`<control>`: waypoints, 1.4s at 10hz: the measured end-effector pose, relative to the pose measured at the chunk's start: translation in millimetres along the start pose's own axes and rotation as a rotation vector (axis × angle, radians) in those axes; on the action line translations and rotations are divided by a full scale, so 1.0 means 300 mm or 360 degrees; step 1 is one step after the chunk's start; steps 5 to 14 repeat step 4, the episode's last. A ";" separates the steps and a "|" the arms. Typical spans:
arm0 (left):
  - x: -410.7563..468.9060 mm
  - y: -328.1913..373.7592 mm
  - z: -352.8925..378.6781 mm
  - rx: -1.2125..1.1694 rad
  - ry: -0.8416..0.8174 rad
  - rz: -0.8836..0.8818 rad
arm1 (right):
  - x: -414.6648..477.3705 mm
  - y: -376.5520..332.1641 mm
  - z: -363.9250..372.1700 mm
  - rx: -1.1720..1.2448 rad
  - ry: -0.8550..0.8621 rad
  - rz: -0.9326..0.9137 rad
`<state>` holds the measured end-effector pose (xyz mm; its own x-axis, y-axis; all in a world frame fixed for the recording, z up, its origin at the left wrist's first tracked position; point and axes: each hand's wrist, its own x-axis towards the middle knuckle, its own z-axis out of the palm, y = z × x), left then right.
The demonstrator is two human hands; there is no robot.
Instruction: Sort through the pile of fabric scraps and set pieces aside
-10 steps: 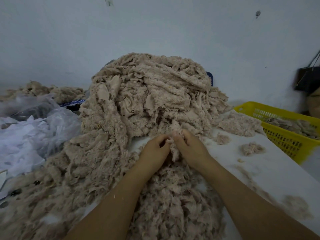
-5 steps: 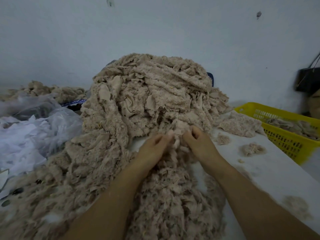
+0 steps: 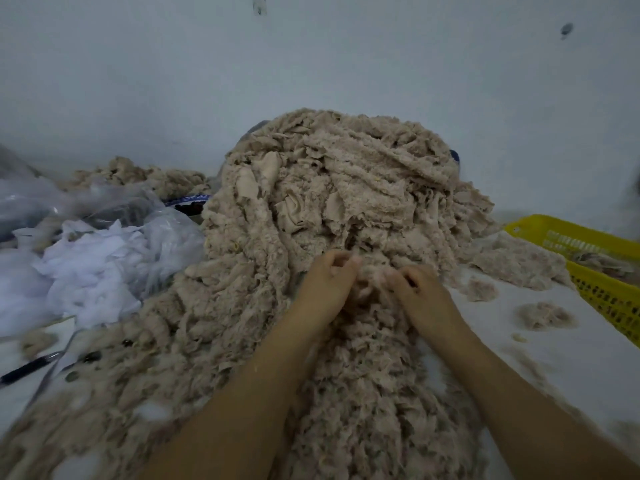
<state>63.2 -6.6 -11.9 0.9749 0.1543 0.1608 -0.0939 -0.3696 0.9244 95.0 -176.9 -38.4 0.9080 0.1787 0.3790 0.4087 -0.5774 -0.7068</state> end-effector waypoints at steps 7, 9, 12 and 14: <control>-0.039 -0.053 -0.214 0.0631 -0.0245 -0.0036 | -0.009 -0.194 0.012 -0.0030 -0.0305 -0.0143; -0.039 -0.053 -0.214 0.0631 -0.0245 -0.0036 | -0.009 -0.194 0.012 -0.0030 -0.0305 -0.0143; -0.039 -0.053 -0.214 0.0631 -0.0245 -0.0036 | -0.009 -0.194 0.012 -0.0030 -0.0305 -0.0143; -0.039 -0.053 -0.214 0.0631 -0.0245 -0.0036 | -0.009 -0.194 0.012 -0.0030 -0.0305 -0.0143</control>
